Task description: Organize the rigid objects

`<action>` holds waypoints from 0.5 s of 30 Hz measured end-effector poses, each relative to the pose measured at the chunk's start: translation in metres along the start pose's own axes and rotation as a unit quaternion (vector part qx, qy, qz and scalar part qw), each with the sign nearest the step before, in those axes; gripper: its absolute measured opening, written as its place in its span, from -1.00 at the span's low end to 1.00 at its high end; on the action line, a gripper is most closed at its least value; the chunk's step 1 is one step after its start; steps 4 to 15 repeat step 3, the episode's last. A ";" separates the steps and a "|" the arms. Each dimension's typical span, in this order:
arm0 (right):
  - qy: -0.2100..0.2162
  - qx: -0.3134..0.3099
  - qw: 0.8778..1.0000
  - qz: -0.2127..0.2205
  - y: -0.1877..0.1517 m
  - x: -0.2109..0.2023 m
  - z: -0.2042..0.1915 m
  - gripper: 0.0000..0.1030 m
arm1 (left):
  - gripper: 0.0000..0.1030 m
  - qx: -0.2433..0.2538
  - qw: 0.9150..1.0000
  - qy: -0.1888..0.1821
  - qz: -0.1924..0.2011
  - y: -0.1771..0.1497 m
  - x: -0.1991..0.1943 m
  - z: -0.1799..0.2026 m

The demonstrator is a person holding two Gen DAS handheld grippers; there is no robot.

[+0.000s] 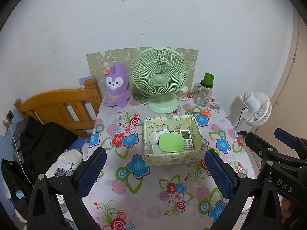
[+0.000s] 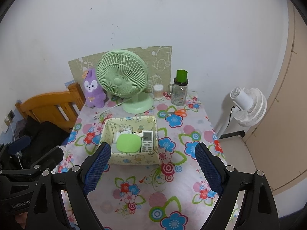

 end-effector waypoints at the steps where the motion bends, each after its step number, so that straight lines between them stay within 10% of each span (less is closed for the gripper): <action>1: -0.001 -0.001 1.000 0.003 0.000 0.000 0.000 0.77 | 1.00 0.001 1.000 0.001 0.001 0.000 0.001 0.000; 15: 0.000 -0.002 1.000 0.002 0.000 0.002 0.000 0.77 | 1.00 0.002 1.000 0.002 -0.001 0.000 0.004 0.000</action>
Point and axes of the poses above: each gripper's, at about its wrist camera, not at the fingertips, and x roughly the way its jaws point, z to its right, y to its top, the point moved 3 cm from there along x, roughly the way its jaws point, and after that the axes turned 3 degrees about z, right-handed, at the moved point
